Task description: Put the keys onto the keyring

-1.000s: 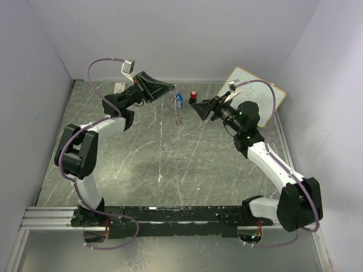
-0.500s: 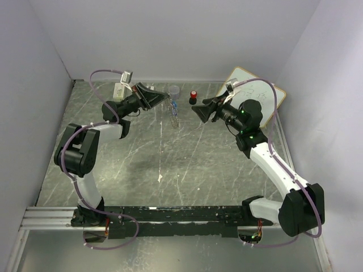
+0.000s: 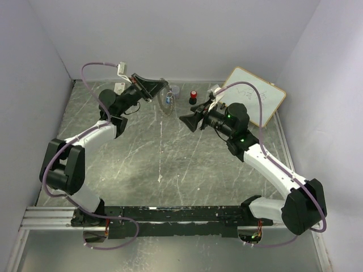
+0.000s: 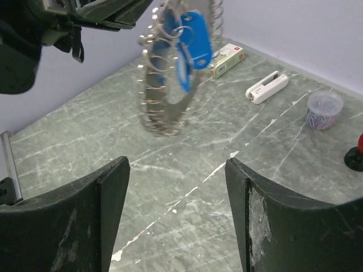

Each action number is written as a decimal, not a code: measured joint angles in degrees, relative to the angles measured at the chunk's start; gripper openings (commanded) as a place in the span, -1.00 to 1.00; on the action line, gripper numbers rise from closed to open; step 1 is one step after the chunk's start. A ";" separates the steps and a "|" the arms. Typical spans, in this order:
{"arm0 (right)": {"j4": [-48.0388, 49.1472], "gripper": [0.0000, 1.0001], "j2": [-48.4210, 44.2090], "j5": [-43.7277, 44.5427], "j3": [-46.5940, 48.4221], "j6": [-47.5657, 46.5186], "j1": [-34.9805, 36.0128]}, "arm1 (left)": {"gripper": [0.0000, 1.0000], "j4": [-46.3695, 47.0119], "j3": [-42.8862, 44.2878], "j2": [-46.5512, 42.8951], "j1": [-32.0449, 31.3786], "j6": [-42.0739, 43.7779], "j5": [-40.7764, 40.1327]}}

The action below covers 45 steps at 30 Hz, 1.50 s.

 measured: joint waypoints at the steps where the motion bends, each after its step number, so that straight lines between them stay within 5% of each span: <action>1: 0.00 0.38 0.17 0.31 0.00 -0.11 0.39 | -0.87 -3.21 0.74 -0.42 -0.42 1.57 -1.07; 11: -0.22 0.39 0.42 5.38 -0.04 -0.50 0.55 | -0.87 -31.76 5.44 -4.37 -3.67 17.31 -9.38; 29: -3.87 0.40 0.50 9.44 0.02 -3.48 0.55 | -0.87 -55.34 5.60 -7.58 -8.15 35.95 -22.10; 45: -6.19 0.41 -0.17 11.21 -0.07 -4.83 0.11 | -0.87 -74.60 7.76 -5.92 -8.15 43.10 -29.90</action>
